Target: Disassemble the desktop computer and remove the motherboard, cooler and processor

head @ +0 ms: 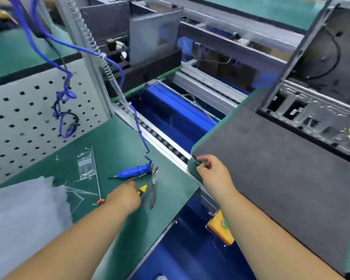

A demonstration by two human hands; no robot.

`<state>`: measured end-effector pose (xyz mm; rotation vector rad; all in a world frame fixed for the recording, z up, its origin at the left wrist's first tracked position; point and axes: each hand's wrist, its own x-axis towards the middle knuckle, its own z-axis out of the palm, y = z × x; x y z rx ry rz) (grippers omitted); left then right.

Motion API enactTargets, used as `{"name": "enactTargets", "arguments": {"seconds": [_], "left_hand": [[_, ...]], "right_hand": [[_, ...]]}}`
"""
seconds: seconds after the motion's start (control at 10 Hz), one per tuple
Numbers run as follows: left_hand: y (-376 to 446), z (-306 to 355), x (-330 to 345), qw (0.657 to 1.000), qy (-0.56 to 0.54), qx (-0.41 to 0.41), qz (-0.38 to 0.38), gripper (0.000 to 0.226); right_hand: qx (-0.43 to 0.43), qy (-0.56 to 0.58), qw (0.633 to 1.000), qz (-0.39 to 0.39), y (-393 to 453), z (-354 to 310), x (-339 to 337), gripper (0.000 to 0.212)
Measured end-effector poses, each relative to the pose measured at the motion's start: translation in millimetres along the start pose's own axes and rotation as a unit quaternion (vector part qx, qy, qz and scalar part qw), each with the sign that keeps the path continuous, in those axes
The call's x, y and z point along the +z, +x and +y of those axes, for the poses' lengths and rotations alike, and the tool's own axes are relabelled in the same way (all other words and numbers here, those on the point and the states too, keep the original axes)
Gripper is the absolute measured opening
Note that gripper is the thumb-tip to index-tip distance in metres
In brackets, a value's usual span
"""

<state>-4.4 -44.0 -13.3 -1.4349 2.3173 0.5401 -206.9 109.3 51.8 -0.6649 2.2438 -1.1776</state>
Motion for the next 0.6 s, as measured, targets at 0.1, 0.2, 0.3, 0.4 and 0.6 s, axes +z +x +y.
{"name": "enactTargets", "arguments": {"seconds": [0.1, 0.2, 0.3, 0.4, 0.6], "left_hand": [[3, -11, 4, 0.999, 0.025, -0.018, -0.014, 0.026], [3, -13, 5, 0.998, 0.051, -0.035, -0.023, 0.032], [2, -12, 9, 0.995, 0.082, -0.051, -0.027, 0.035], [-1, -9, 12, 0.995, 0.081, -0.057, -0.010, 0.036], [-8, 20, 5, 0.994, 0.014, 0.039, 0.100, 0.035]], "right_hand": [[0.001, 0.000, 1.000, -0.001, 0, -2, 10, 0.026], [0.007, 0.007, 1.000, 0.004, -1, -4, 15, 0.026], [0.010, 0.008, 1.000, 0.005, -4, -1, 14, 0.026], [0.018, 0.008, 1.000, 0.002, -10, 1, 6, 0.026], [0.033, 0.045, 0.997, 0.048, -19, 7, -34, 0.027]]}}
